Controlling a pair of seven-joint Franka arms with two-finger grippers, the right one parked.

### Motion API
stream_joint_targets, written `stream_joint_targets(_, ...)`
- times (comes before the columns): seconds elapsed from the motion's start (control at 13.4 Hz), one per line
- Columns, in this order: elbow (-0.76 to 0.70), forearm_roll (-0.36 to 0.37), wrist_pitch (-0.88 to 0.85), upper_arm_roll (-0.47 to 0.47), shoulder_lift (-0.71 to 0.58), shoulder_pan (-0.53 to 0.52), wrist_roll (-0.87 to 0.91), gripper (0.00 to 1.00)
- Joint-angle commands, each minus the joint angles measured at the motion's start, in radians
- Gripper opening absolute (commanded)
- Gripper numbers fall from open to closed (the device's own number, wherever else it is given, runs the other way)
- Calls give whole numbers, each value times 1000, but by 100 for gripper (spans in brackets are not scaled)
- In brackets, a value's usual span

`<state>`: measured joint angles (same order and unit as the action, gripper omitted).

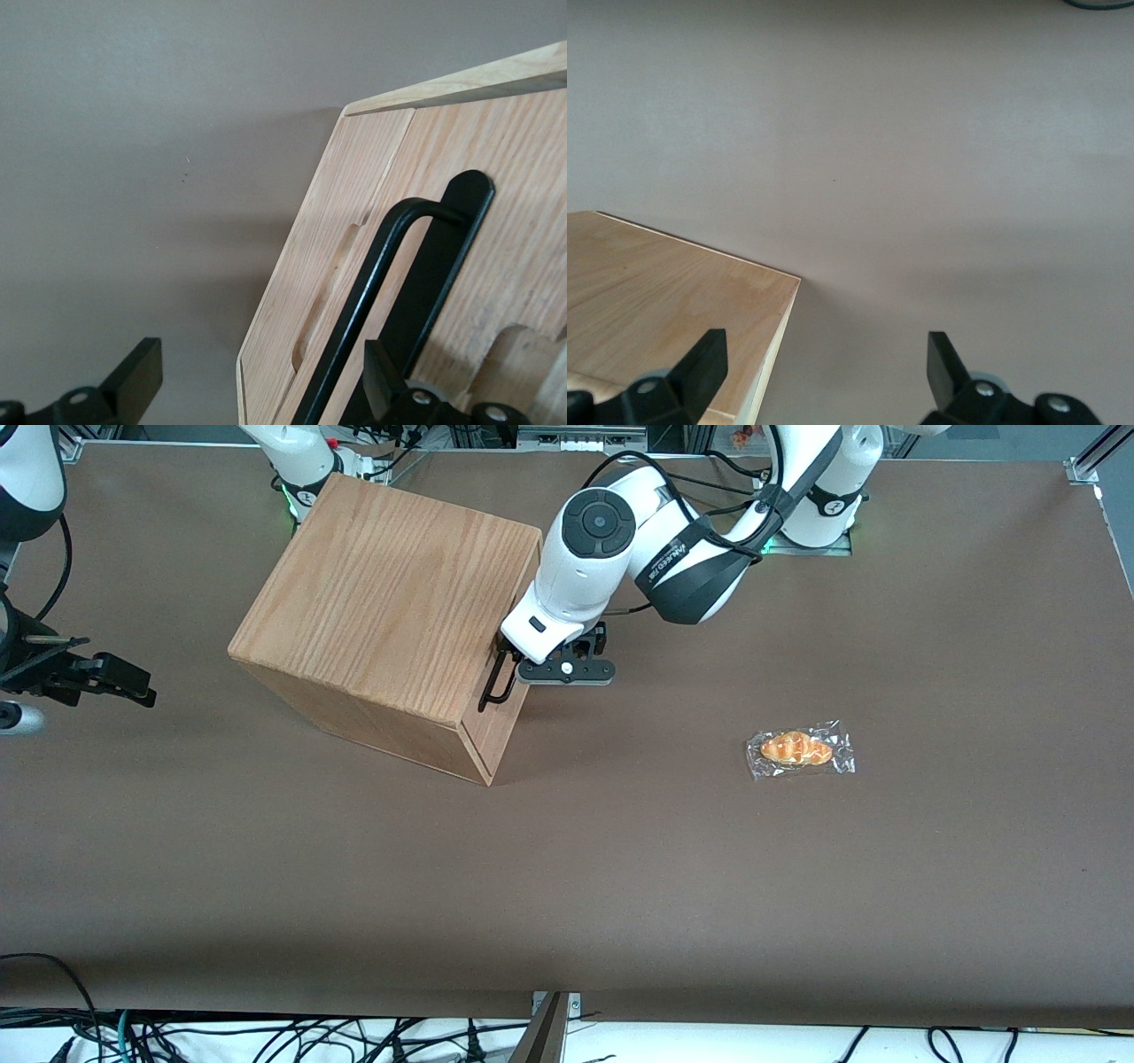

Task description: Open top drawer with left arm

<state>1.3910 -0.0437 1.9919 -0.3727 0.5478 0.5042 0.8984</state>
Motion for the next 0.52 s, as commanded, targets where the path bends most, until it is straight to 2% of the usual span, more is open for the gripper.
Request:
stream_joint_targets(0.0,-10,-15,8,6,18,13,-12,100)
stream_joint_targets(0.45,-7,-13,47,6,34,27,-12,100)
